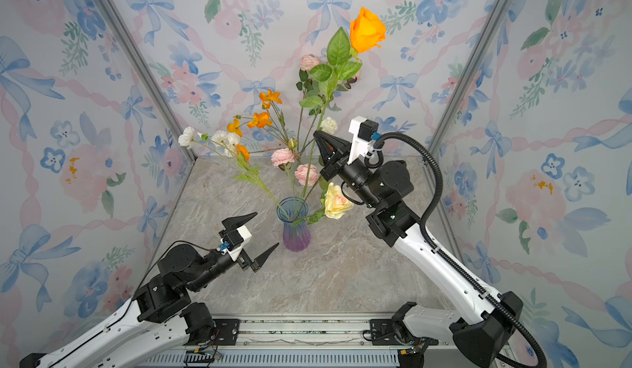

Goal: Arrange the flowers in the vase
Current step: 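Lower the orange rose stem into the vase with right gripper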

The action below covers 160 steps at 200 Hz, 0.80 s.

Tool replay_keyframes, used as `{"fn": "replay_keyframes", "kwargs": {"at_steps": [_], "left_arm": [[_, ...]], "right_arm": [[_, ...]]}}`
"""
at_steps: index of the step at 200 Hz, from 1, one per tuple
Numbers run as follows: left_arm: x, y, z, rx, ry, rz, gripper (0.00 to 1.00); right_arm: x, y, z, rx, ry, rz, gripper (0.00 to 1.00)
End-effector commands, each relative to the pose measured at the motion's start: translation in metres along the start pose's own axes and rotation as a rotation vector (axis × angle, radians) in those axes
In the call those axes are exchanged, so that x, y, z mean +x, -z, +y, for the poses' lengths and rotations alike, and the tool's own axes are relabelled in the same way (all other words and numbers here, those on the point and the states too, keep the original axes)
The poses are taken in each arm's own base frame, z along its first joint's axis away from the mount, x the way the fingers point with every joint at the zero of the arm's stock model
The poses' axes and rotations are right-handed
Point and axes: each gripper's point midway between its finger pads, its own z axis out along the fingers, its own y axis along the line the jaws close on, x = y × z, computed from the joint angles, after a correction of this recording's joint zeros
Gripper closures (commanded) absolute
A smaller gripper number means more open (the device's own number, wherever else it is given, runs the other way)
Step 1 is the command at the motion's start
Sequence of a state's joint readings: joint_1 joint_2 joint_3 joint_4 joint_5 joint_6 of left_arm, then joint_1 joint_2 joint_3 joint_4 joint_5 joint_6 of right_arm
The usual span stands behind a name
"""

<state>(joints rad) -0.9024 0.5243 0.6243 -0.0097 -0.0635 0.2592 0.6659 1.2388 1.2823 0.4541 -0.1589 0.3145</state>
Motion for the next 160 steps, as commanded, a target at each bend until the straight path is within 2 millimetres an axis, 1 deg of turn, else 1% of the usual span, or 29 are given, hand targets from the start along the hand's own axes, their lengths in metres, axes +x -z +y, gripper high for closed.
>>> {"fn": "replay_keyframes", "kwargs": {"at_steps": [1,33,56,83,108,126,144,160], "left_arm": [[0.002,0.002,0.002,-0.010,0.015,-0.001,0.02],[0.003,0.001,0.003,-0.018,0.012,0.002,0.02],[0.004,0.001,0.003,-0.021,0.012,0.006,0.02],[0.004,0.001,0.004,-0.023,0.012,0.005,0.02],[0.003,0.001,0.004,-0.022,0.012,0.003,0.02],[0.003,0.001,0.003,-0.019,0.011,0.003,0.02],[0.002,0.002,0.003,-0.015,0.012,-0.001,0.02],[0.000,0.002,0.004,-0.017,0.012,-0.006,0.02]], "right_arm": [[0.005,-0.008,0.013,-0.056,0.017,0.000,1.00],[0.028,-0.016,0.013,-0.084,0.051,0.045,1.00],[0.032,-0.021,0.011,-0.077,0.083,0.062,1.00],[0.022,-0.023,0.013,-0.073,0.119,0.062,1.00],[0.004,-0.021,0.015,-0.054,0.173,0.064,1.00],[-0.013,-0.018,0.022,-0.057,0.214,0.061,1.00],[-0.032,-0.014,0.031,-0.074,0.216,0.039,1.00],[-0.040,-0.012,0.041,-0.095,0.201,0.037,1.00]]}}
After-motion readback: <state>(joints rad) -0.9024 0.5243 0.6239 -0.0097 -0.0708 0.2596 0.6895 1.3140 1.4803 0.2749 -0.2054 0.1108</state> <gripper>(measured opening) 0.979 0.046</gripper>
